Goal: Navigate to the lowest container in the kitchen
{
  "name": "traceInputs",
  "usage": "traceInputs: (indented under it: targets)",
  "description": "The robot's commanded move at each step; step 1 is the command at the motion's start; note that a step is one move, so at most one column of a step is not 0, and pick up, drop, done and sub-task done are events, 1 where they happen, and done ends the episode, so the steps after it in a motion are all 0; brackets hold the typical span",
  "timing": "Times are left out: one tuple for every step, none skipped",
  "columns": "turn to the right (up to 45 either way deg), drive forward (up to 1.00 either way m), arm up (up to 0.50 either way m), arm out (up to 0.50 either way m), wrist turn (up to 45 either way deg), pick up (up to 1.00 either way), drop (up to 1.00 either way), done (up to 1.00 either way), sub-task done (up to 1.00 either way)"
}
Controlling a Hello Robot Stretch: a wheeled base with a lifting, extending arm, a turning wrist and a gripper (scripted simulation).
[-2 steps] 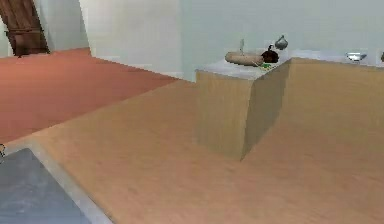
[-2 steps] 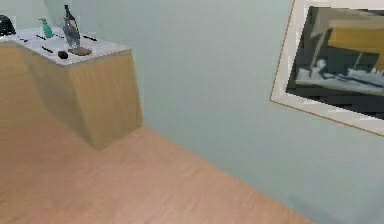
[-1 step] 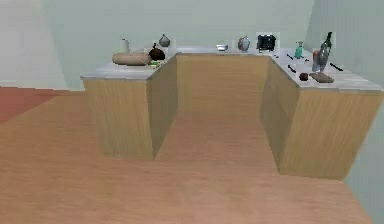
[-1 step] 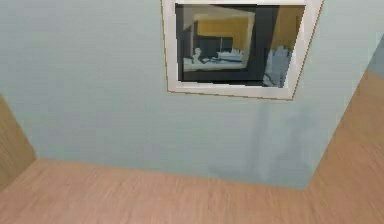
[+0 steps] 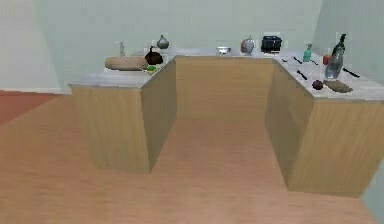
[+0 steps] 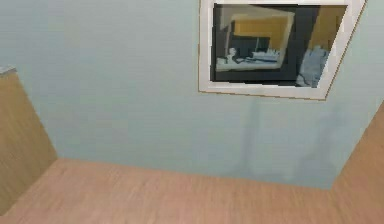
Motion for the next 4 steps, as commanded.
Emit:
traceInputs:
  targets:
    - [45.0, 0.00, 0.00, 0.00, 0.0, 0.00, 0.00, 0.00, 0.00]
    - [45.0, 0.00, 0.00, 0.00, 0.0, 0.00, 0.00, 0.00, 0.00]
    - [6.0, 0.00, 0.00, 0.00, 0.0, 0.00, 0.00, 0.00, 0.00]
    - [0.0, 0.05, 0.00, 0.00, 0.0, 0.00, 0.00, 0.00, 0.00]
